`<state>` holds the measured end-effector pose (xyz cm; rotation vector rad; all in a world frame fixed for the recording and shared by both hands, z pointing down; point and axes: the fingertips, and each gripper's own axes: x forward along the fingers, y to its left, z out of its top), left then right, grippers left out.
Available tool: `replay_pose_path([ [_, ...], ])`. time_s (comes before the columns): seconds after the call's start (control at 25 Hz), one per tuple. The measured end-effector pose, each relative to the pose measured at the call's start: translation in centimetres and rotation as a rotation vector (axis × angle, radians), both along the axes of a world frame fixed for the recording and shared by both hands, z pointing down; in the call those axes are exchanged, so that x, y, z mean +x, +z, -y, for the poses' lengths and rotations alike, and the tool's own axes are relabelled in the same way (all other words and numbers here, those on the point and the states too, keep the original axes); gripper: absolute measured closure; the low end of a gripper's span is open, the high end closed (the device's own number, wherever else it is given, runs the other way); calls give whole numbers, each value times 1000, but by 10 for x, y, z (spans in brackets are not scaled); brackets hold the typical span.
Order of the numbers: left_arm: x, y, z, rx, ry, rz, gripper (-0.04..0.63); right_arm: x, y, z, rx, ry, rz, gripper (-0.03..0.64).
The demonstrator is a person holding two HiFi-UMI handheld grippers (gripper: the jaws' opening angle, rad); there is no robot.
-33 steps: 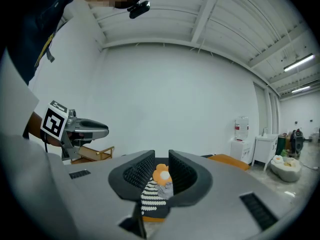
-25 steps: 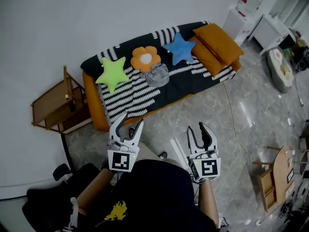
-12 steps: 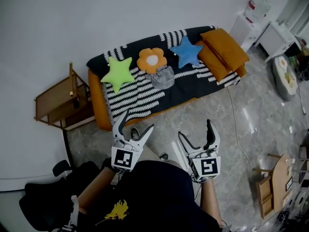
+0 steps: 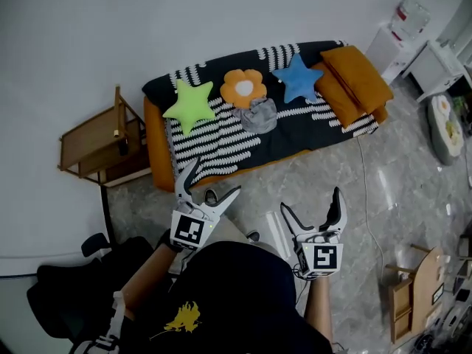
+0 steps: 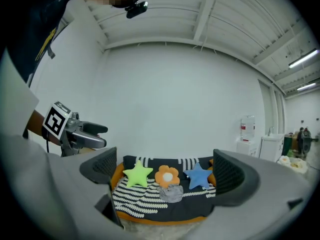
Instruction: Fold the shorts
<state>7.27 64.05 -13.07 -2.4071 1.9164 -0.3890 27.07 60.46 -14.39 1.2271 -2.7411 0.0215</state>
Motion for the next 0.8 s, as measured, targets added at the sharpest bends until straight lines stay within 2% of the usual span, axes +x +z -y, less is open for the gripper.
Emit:
replay_pose_path([
  [0.16,-2,6,1,-12,-20,-3,123,2,9,4,-19,6,2,18],
  [0.32,-5,-8,8,93,-29,-11,123,1,9,11,-14,19,30,18],
  [0.52,-1,-10,11,113,-50,-11,123,7,29,22,-41,36,65,18],
  [0.6,-2,-8,7,88,-42,27,123,6,43,28,-84,44,71,18],
  [0.72,-15,7,12,-23,-26,104,123,0,42,43,-74,46,91,18],
  [0.8,-28,15,30,-71,-24,96,123,-6,42,62,-65,50,73,18],
])
